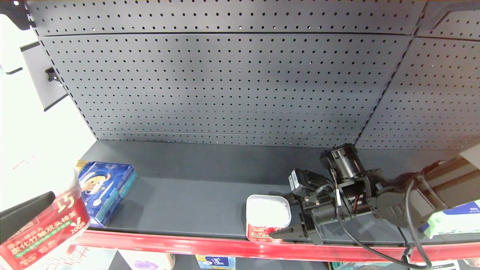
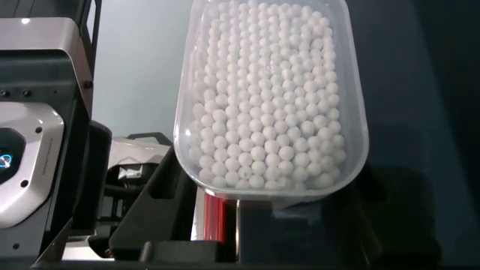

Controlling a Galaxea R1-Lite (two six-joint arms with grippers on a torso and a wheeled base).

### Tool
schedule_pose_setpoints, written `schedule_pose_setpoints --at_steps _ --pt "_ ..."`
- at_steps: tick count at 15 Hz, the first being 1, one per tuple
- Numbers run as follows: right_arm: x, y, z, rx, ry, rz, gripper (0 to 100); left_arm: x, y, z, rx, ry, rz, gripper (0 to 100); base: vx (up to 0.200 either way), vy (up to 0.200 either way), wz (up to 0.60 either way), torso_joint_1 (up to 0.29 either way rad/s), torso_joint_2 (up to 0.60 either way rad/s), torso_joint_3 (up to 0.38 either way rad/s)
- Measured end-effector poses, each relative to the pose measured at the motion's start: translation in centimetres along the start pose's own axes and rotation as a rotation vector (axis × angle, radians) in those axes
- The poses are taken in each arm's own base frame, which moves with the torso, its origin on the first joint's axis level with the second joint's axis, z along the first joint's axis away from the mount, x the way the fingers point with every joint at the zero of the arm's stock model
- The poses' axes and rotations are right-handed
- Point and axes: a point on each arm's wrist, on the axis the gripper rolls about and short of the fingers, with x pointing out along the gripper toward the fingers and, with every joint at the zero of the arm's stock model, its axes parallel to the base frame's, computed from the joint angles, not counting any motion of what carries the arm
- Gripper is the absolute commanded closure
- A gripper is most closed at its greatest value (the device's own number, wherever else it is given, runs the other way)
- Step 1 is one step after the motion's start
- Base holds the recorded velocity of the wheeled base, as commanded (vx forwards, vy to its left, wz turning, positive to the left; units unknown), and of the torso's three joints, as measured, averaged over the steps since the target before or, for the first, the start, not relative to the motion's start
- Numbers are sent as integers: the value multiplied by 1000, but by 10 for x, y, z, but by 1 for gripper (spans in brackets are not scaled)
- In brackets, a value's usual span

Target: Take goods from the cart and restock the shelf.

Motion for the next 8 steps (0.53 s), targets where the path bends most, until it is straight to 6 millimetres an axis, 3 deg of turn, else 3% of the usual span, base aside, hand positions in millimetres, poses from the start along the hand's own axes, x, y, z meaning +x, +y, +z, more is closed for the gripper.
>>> schedule_pose_setpoints --at_steps 1,2,8 --pt "0 0 0 2 4 -3 100 0 0 0 0 0 0 100 0 0 0 0 0 0" --pt "0 1 -1 7 7 -3 0 0 0 0 0 0 0 100 0 0 0 0 0 0" --pt "-5 4 0 18 15 -19 0 0 0 0 0 0 -3 100 0 0 0 0 0 0"
